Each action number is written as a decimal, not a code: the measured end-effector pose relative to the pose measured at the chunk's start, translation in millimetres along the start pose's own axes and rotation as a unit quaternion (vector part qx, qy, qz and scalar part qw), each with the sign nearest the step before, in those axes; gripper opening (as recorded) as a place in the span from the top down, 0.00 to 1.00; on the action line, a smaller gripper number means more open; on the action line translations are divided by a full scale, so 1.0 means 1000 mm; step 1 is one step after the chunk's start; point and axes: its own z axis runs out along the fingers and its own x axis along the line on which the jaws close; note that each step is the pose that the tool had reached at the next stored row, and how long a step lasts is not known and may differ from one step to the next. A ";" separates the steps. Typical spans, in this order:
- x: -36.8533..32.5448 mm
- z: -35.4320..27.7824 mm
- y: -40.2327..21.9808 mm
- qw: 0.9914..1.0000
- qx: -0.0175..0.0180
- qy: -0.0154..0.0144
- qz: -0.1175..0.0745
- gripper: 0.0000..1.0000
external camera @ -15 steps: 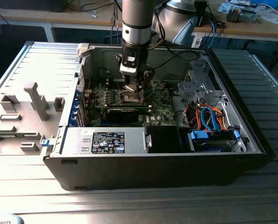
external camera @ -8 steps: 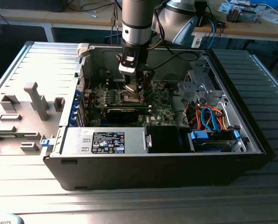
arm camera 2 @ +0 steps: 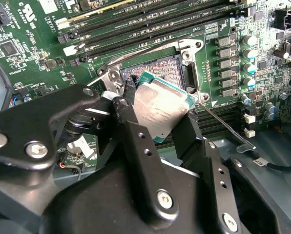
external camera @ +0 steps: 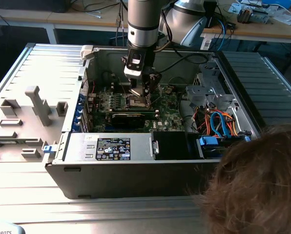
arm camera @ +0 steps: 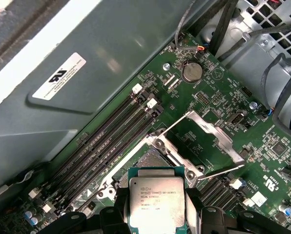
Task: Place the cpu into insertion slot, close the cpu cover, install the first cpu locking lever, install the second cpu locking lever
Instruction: 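Place the cpu into insertion slot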
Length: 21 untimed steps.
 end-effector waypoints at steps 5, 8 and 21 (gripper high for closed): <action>0.0000 0.0002 0.0000 1.000 0.000 0.000 0.002 0.45; 0.0000 0.0003 0.0000 1.000 0.000 0.000 0.002 0.45; 0.0000 0.0012 0.0000 1.000 0.000 0.000 0.009 0.45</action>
